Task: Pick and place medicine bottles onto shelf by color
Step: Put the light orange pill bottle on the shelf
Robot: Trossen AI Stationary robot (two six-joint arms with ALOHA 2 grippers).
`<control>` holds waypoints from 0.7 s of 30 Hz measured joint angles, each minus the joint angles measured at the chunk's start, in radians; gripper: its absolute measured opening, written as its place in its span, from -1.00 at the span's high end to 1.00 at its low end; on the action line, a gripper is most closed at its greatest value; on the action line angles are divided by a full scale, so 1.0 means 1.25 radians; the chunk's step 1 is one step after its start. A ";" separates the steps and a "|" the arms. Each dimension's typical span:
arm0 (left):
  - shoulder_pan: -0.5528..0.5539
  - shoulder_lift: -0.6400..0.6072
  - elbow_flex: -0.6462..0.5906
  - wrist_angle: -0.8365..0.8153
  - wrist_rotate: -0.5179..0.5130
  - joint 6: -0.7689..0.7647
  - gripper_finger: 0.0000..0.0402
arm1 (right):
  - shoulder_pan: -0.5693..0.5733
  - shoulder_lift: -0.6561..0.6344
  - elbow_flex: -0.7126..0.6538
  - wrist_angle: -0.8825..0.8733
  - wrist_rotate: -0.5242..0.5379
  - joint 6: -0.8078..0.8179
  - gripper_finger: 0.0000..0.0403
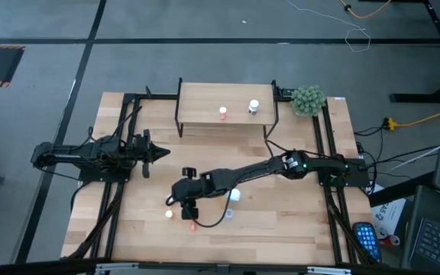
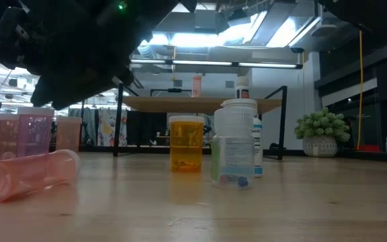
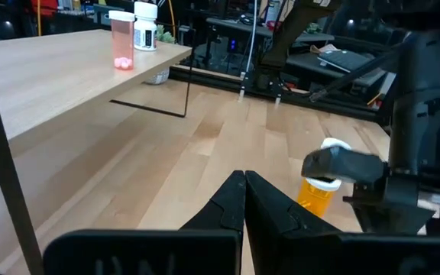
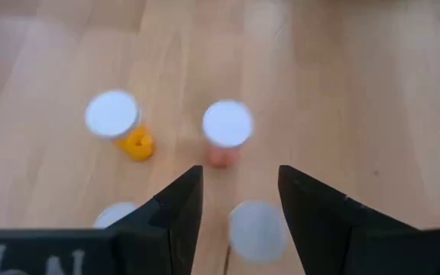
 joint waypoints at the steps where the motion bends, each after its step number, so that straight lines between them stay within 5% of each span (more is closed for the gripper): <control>1: 0.000 0.000 0.000 0.000 0.000 0.000 1.00 | 0.000 0.000 0.000 -0.003 0.000 0.001 0.13; 21: 0.000 0.000 0.000 0.000 0.000 0.000 1.00 | 0.000 -0.001 0.000 -0.082 0.037 0.023 0.13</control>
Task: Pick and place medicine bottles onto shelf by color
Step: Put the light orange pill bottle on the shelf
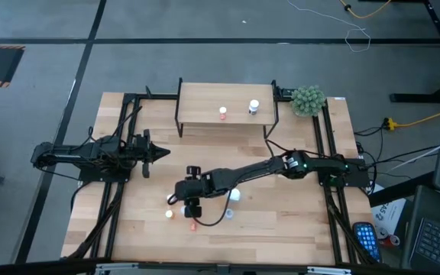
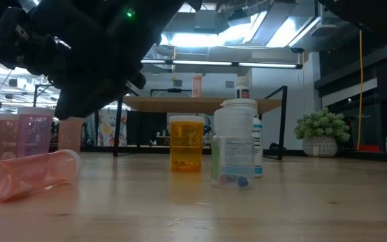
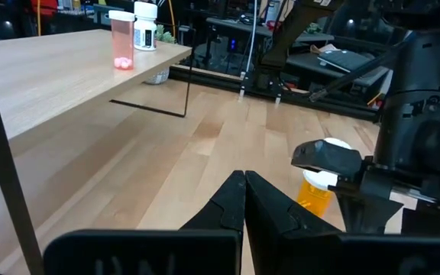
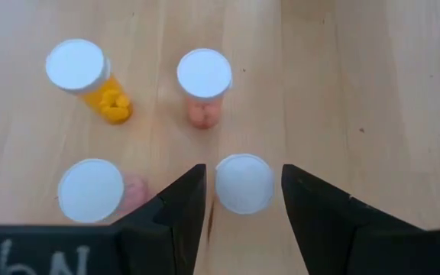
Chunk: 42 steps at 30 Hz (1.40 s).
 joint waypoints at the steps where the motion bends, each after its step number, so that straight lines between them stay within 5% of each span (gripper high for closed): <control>1: 0.000 0.000 0.000 0.000 0.000 0.000 1.00 | 0.000 0.000 0.000 0.000 0.000 0.000 0.13; 15: 0.000 0.000 0.000 -0.003 0.000 0.000 1.00 | 0.000 0.017 -0.001 0.006 0.000 -0.001 0.14; 24: 0.000 0.000 0.000 -0.003 0.000 0.000 1.00 | 0.000 0.017 -0.001 0.004 0.000 0.021 0.46; 33: 0.000 0.000 0.000 -0.003 0.000 0.000 1.00 | -0.005 -0.021 -0.001 -0.003 0.007 0.016 0.46; 42: 0.000 0.000 0.000 -0.004 0.000 0.000 1.00 | -0.048 -0.151 0.000 -0.178 0.171 0.017 0.44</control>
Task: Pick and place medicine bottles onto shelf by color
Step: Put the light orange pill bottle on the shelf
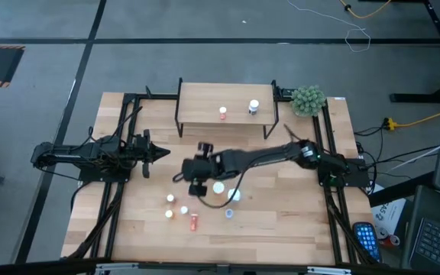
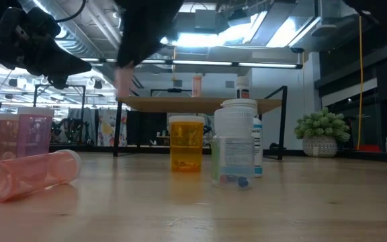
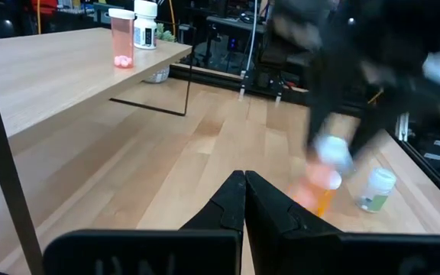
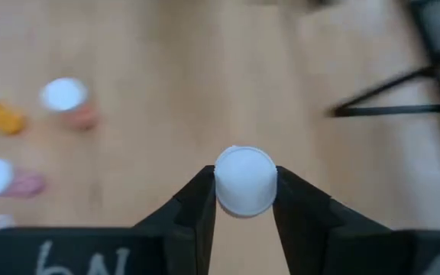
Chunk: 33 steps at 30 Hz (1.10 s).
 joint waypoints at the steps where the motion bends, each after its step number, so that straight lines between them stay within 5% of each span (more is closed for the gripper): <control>1: 0.000 0.000 0.000 0.000 0.000 0.000 1.00 | -0.008 -0.018 0.000 -0.009 0.016 -0.002 0.45; 13: 0.000 0.000 0.000 0.000 0.000 0.000 1.00 | -0.199 -0.143 0.000 -0.013 0.065 -0.103 0.44; 33: 0.000 0.000 0.000 0.000 0.000 0.006 1.00 | -0.457 -0.138 0.000 -0.005 -0.088 -0.060 0.43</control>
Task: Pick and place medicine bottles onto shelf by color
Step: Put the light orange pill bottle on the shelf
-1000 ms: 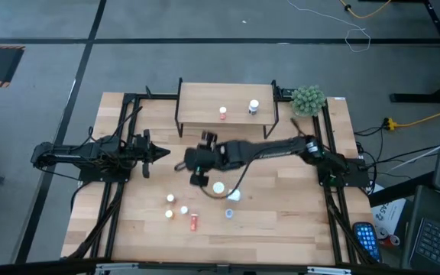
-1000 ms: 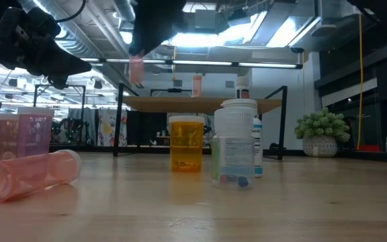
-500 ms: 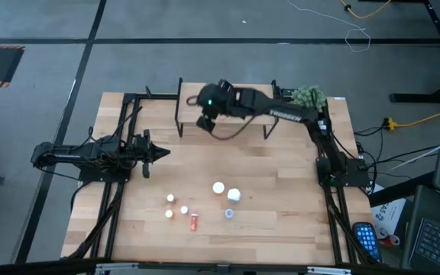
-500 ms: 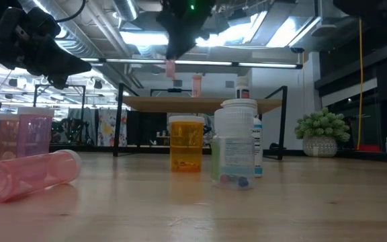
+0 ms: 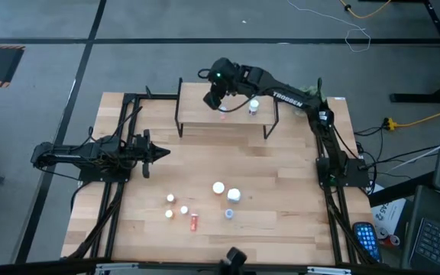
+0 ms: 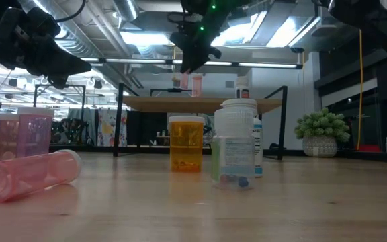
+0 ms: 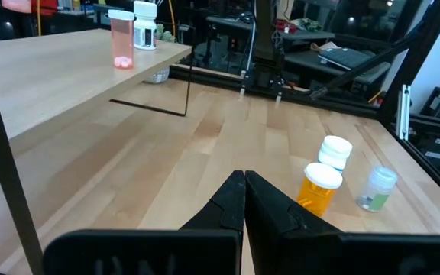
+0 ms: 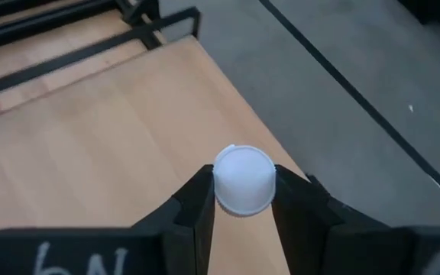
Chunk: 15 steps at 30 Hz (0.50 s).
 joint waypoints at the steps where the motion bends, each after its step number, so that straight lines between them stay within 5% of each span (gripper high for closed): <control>1: 0.000 0.000 0.000 0.000 0.000 0.000 1.00 | -0.007 0.000 0.000 -0.006 0.000 0.006 0.43; 15: 0.000 0.000 0.000 0.000 0.000 0.000 1.00 | -0.042 0.019 -0.001 -0.059 -0.039 0.091 0.43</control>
